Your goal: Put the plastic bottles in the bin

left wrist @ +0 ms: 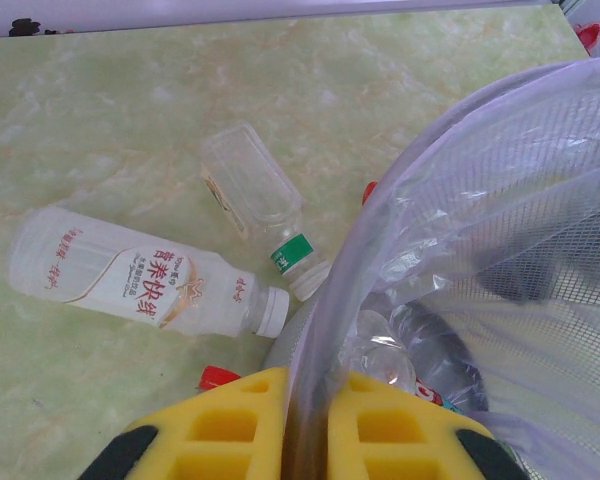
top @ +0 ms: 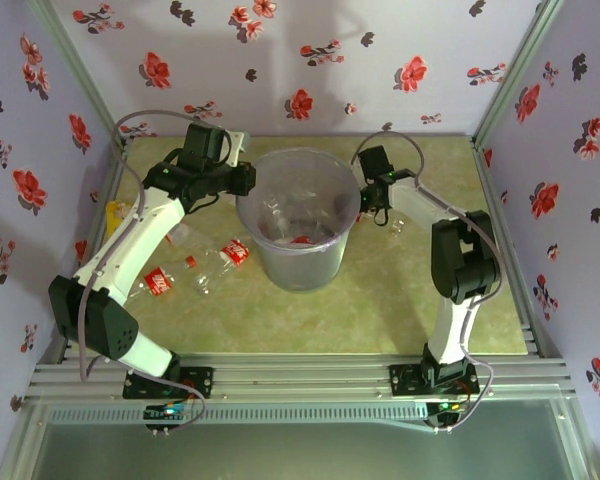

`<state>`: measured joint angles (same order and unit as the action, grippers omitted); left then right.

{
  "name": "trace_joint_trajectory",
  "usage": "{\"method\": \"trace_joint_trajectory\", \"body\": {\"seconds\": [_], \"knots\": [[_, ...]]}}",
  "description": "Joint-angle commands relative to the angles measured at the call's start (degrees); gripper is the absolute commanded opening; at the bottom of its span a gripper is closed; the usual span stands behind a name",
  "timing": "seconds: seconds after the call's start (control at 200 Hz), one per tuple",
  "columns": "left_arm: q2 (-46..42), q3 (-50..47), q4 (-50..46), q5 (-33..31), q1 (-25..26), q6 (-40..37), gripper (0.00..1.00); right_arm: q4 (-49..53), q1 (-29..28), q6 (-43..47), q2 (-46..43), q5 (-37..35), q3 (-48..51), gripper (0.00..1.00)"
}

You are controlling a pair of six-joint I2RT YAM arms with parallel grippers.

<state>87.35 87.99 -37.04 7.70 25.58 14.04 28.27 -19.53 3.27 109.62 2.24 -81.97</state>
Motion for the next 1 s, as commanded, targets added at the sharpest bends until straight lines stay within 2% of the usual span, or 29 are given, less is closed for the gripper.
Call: {"method": "trace_joint_trajectory", "body": {"seconds": [0.0,0.395,0.995], "knots": [[-0.6,-1.0,1.6,-1.0,-0.1,-0.8,0.00,0.4,-0.6,1.4,2.9,-1.6,-2.2,0.99],[-0.6,-1.0,1.6,-1.0,-0.2,-0.8,0.00,2.6,-0.7,-1.3,7.9,-4.7,-4.9,0.90],[-0.9,-1.0,1.6,-1.0,-0.2,-0.8,0.00,3.9,0.2,-7.9,10.5,-7.4,-7.1,0.62]]}}
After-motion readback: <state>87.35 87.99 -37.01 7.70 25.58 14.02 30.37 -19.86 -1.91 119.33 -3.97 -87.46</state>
